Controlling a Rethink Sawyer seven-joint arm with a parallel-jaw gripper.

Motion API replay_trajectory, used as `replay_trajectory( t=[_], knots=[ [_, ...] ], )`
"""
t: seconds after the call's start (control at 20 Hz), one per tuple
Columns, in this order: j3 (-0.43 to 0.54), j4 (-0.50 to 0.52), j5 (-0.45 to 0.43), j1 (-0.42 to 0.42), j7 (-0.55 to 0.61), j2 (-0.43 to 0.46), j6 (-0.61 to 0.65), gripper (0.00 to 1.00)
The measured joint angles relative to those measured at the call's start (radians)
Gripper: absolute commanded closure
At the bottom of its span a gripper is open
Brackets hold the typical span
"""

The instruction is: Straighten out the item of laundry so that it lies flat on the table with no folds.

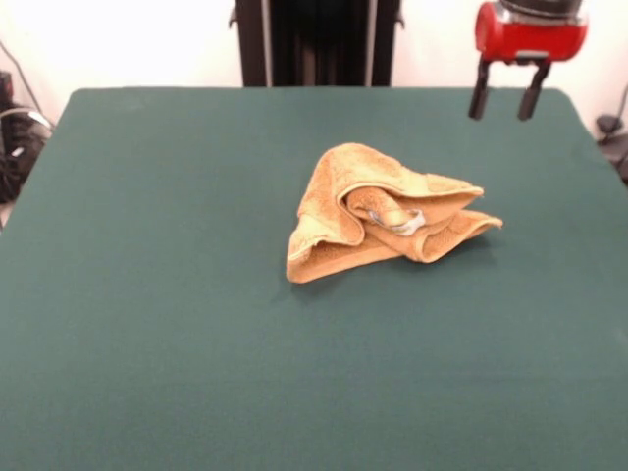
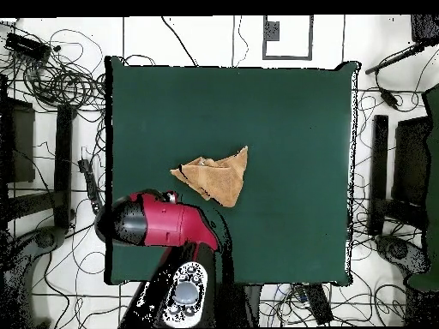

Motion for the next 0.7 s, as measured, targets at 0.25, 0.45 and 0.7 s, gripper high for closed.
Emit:
replay_trajectory(
  t=[0.25,0.45,0.7],
  knots=[
    [-0.011,-0.075,0.0,-0.002,0.0,0.035,0.006,0.0],
    [-0.019,-0.119,0.0,-0.002,0.0,0.053,0.015,0.0],
    [-0.023,-0.156,0.0,-0.002,0.0,0.065,0.017,0.0]
  ],
)
